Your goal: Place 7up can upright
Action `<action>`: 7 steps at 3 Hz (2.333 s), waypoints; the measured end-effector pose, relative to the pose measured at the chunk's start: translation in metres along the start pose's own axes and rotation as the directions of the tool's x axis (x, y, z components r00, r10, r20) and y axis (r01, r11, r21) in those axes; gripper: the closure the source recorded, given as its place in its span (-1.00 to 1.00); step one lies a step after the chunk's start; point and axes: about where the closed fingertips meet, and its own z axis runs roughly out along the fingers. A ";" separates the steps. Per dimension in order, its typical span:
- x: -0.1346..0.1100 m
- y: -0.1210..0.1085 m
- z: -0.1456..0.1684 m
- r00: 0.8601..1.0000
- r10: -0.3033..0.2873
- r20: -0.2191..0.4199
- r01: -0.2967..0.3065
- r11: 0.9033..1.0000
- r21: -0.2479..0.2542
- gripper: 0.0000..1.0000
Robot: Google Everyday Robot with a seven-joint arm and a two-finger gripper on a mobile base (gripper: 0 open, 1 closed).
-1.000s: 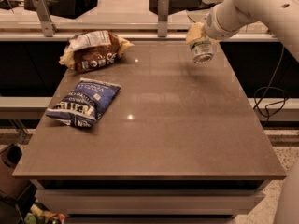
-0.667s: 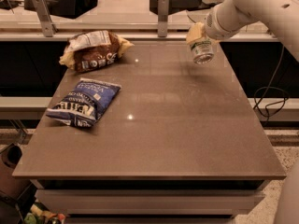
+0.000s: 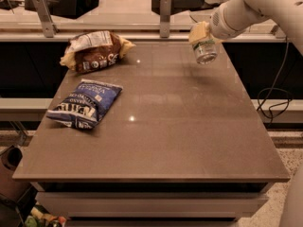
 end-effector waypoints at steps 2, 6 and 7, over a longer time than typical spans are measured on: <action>-0.010 0.002 -0.015 0.996 -0.043 0.081 0.045 0.999 -0.028 1.00; -0.047 -0.005 -0.036 0.897 -0.148 0.416 0.207 0.973 -0.099 1.00; -0.056 -0.008 -0.035 0.882 -0.177 0.437 0.246 0.964 -0.106 1.00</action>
Offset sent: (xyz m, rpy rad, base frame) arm -0.0005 -0.0080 0.0416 0.0264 -0.2106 0.0496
